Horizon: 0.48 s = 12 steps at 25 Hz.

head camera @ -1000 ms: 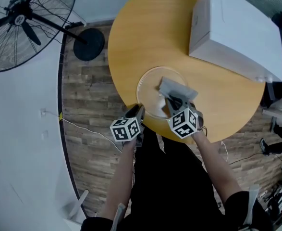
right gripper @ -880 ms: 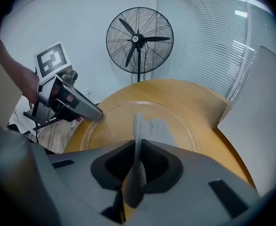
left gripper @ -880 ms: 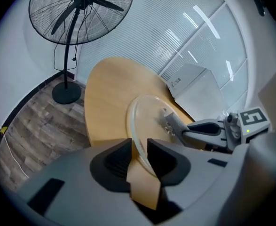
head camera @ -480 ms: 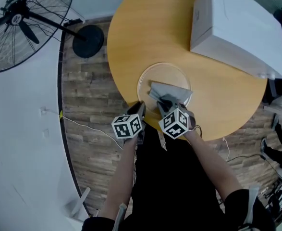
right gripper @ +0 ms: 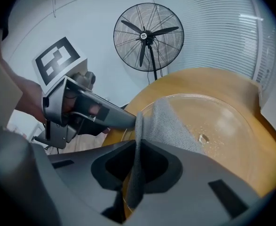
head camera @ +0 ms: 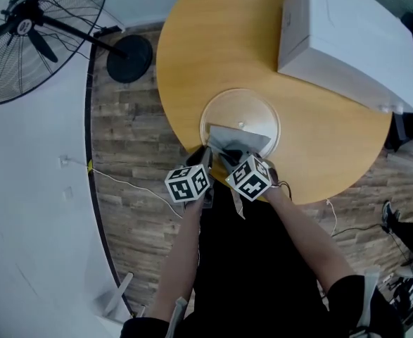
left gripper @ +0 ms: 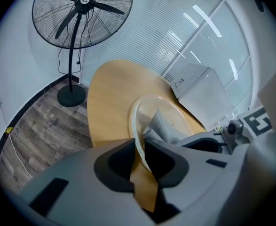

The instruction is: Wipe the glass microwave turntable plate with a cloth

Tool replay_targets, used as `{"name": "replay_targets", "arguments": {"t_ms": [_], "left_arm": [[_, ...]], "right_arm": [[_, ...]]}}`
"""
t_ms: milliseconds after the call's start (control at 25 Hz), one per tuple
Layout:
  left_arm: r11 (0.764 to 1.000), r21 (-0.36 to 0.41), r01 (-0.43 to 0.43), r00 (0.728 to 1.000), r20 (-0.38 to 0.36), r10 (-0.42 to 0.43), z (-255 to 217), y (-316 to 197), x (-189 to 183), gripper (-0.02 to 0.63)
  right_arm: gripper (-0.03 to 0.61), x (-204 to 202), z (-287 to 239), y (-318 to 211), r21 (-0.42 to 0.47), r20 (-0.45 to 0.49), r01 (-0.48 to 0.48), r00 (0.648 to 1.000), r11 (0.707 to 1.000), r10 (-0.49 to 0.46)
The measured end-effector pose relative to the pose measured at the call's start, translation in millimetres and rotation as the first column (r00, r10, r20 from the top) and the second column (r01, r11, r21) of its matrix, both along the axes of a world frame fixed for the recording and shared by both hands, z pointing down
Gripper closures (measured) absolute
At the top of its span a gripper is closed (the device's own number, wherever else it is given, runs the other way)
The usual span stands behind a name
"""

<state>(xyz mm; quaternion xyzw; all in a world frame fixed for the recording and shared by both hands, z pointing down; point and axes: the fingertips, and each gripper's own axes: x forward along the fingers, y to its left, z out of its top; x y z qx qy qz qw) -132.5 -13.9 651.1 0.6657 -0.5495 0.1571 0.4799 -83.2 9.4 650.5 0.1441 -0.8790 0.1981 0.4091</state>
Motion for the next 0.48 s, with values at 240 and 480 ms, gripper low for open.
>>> {"name": "replay_targets", "arguments": {"t_ms": [240,480], "left_arm": [[1.0,0.006,0.007,1.0,0.029,-0.007,0.0,-0.5,-0.1,0.557],[1.0,0.006,-0.018,0.997,0.074,0.017,0.5,-0.1,1.0,0.555]], "right_arm": [[0.537,-0.2,0.9,12.3,-0.037,0.008,0.037,0.999,0.999,-0.037],[0.546,8.3,3.6,29.2,-0.101,-0.027,0.12,0.992,0.988,-0.123]]}}
